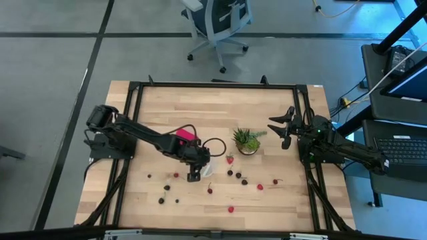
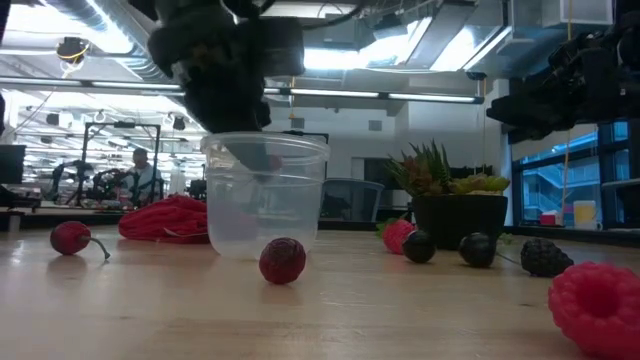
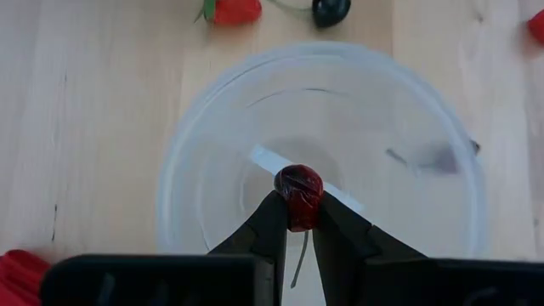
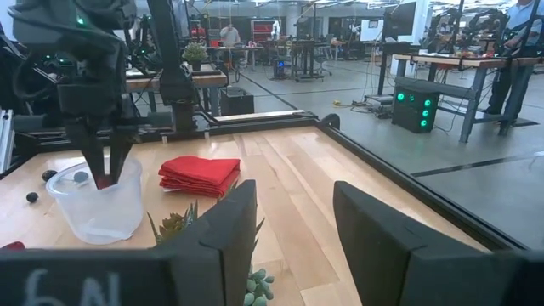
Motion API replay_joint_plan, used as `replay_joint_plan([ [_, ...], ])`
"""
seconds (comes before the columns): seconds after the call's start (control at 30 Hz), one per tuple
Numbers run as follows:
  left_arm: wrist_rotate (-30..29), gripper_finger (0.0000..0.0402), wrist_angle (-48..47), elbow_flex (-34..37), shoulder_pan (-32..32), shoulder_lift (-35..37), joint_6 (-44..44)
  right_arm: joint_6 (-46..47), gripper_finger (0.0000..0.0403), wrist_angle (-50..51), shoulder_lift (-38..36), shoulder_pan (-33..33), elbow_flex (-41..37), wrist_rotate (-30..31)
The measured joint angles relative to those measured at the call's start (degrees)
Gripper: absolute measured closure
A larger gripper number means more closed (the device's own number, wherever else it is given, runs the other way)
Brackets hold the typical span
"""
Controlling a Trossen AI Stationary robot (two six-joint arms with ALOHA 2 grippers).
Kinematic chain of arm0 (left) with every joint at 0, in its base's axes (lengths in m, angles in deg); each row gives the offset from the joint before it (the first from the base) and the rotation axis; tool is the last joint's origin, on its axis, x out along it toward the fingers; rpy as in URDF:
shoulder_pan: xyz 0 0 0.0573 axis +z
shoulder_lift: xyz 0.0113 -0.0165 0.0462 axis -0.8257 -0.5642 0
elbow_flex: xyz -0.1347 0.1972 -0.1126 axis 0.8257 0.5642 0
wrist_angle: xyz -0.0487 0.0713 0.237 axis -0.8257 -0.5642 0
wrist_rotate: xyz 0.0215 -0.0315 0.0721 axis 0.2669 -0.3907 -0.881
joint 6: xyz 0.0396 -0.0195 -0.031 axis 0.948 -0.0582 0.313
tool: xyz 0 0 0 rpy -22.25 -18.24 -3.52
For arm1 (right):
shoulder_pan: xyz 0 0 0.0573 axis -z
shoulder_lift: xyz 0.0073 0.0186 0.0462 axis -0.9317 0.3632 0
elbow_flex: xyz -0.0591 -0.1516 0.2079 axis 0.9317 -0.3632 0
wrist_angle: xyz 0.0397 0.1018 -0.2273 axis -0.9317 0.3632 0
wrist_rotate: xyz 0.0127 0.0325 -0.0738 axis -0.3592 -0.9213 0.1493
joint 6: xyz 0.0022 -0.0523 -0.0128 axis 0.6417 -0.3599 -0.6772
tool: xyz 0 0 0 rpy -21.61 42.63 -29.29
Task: Pick and placing Produce into tupperware
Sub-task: Put the red cherry into the container
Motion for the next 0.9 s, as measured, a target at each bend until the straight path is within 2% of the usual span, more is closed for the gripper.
replay_joint_plan([
  [0.63, 0.15, 0.0356, 0.12, 0.00, -0.04, -0.52, -0.03, -0.02, 0.0242, -0.01, -0.01, 0.01, 0.00, -0.01],
  [0.73, 0.15, 0.0334, 0.12, 0.00, -0.04, -0.49, -0.07, -0.02, 0.0242, 0.00, 0.00, 0.00, 0.00, -0.01],
  [0.9, -0.13, 0.0273, 0.01, 0.00, -0.04, 0.63, -1.10, -0.02, 0.0242, 0.00, -0.02, 0.00, 0.00, -0.01],
])
